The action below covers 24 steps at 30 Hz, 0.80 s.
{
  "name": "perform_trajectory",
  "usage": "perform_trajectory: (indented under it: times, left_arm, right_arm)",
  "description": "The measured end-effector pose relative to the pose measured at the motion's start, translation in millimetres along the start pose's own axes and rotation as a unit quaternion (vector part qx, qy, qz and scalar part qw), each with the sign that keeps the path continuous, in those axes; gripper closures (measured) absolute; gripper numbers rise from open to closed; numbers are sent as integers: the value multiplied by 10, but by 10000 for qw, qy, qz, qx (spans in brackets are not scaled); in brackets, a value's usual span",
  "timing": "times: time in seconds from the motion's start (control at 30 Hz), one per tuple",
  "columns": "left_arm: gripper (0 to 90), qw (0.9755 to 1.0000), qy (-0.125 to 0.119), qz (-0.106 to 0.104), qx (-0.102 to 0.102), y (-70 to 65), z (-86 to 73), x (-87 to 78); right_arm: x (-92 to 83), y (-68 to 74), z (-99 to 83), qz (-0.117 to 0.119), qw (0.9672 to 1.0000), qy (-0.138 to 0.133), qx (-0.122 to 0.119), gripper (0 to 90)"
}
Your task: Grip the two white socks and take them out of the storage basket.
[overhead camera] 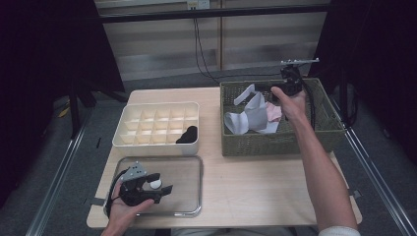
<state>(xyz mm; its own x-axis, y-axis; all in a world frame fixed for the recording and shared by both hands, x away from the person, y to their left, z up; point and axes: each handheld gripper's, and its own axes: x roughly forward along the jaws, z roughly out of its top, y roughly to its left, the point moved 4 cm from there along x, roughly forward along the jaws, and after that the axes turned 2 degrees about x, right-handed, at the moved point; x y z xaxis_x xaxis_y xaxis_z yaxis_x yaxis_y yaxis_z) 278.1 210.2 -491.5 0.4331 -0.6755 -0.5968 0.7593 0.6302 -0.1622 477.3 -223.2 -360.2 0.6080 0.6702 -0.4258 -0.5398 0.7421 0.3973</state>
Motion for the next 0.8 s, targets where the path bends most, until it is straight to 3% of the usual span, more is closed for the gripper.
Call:
perform_trajectory:
  times: [0.2, 0.8]
  left_arm:
    - [292, 10000, -2, -10, 8, 0, 2, 0]
    - [291, 10000, 26, -4, 25, -5, 5, 16]
  right_arm:
    - [-81, 97, 82, 91, 9998, -187, -38, 894]
    - [-341, 201, 213, 133, 9985, -521, -95, 894]
